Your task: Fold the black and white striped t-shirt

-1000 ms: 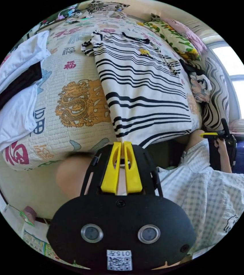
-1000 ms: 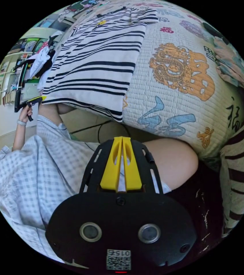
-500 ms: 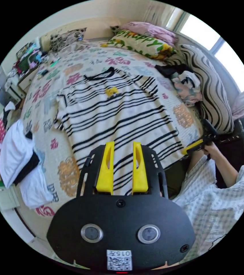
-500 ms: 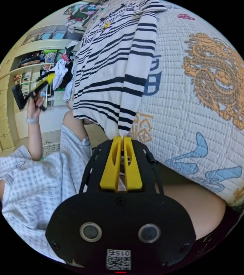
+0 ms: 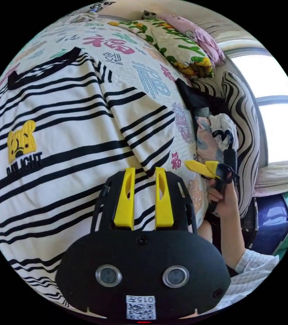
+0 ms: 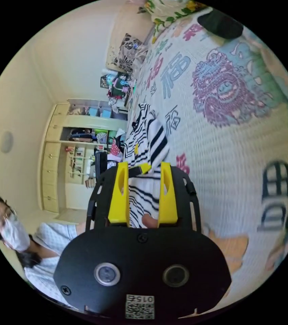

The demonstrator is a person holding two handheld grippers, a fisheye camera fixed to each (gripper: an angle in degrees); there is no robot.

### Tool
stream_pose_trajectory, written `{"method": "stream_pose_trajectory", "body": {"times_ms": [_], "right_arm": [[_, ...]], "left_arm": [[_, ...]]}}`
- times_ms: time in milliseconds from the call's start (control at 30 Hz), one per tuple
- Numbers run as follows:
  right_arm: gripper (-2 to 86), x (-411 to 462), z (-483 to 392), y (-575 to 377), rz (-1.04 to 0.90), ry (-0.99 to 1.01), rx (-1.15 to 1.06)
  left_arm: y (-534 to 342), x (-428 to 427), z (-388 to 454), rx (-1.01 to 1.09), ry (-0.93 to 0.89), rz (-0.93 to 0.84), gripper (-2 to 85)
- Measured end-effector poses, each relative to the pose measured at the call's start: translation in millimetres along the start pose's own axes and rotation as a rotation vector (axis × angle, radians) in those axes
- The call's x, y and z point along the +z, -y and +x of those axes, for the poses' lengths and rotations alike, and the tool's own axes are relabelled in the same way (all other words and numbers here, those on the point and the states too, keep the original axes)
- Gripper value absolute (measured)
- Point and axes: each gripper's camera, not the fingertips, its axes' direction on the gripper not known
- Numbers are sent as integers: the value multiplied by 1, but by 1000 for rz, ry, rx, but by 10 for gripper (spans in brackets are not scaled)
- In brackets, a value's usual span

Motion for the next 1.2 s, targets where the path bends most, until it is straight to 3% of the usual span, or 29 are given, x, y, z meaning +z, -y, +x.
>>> {"method": "stream_pose_trajectory", "body": {"times_ms": [67,167,267,333,533,667,733,800,933,1067,1200], "right_arm": [[111,3,9,43,8,79,42],[88,-21,-13,55,146,110,-72],[107,-38,-20,59,159,23,-87],[118,-43,-20,64,133,-42,-89],[159,-19,-36,108,18,-263,-148],[105,19,-45,151,-65,-526,-142],[95,24,-42,166,-53,-498,-113],[33,27,-38,180,-85,-446,-89],[19,14,-39,203,-163,-437,-113],[41,6,-39,239,-232,-428,-109],[98,24,-30,262,-301,-572,-77]], "left_arm": [[9,-5,0,31,-98,38,13],[46,-36,15,107,-243,246,10],[100,-56,28,174,-394,391,73],[122,-56,29,185,-476,341,103],[95,-54,13,275,-305,274,105],[67,-29,-17,217,-234,189,104],[51,-20,-24,217,-236,177,102],[28,-11,-33,207,-236,170,100],[-1,-9,-42,201,-237,182,93],[-24,-1,-38,226,-218,155,93],[-39,10,-14,287,-157,147,94]]}}
